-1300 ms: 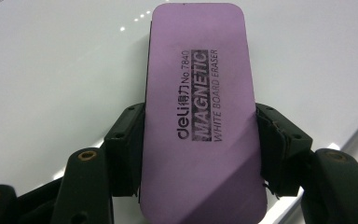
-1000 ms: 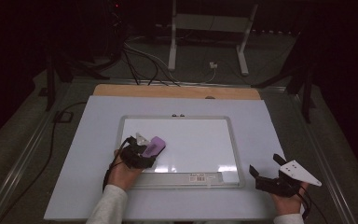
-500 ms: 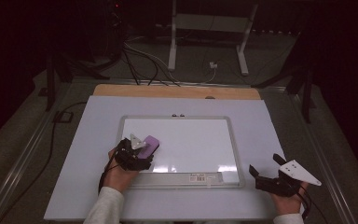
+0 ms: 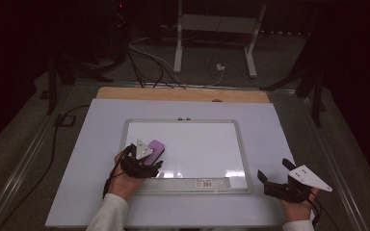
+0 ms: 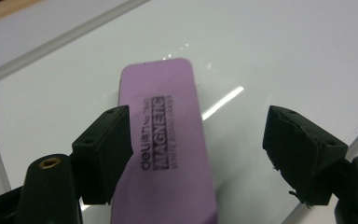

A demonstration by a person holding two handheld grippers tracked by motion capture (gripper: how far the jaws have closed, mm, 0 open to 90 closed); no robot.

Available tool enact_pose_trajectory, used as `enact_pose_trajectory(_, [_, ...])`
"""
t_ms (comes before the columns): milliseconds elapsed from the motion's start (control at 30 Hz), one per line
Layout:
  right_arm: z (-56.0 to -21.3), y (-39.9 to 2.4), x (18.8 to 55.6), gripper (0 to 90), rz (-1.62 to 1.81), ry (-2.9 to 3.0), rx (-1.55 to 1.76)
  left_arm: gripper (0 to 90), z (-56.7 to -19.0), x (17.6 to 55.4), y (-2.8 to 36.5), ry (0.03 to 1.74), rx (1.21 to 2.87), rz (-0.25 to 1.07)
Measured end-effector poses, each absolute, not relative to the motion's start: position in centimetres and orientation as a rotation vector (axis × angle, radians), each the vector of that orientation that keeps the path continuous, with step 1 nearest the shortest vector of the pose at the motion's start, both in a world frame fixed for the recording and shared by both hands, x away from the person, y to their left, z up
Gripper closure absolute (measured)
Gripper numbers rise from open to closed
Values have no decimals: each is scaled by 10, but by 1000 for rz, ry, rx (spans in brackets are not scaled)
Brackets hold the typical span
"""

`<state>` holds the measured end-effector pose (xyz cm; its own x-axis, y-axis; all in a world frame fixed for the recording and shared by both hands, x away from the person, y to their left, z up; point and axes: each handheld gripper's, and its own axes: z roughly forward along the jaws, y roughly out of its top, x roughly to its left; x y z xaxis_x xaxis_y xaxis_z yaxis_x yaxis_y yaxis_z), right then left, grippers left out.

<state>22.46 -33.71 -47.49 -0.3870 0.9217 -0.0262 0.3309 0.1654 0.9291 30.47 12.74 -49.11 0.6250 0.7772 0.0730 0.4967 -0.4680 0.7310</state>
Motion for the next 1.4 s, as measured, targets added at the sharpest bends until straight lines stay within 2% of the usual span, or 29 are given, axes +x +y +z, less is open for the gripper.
enact_pose_trajectory(433, [-475,-337,224,5,1218,1821,1188,258,-495,312,138,1049,2140,499])
enact_pose_trajectory(667, [-475,-336,225,5,1216,1824,1186,269,-496,315,140,1070,2161,526])
enact_pose_trajectory(733, [-475,-336,225,5,1218,1823,1186,325,-500,316,141,1073,2178,498])
enact_pose_trajectory(967, [-475,-337,224,5,1220,1819,1188,474,-501,315,136,1082,2206,589])
enact_pose_trajectory(1400, [-475,-336,225,5,1218,1825,1187,624,-492,312,144,1157,2124,649])
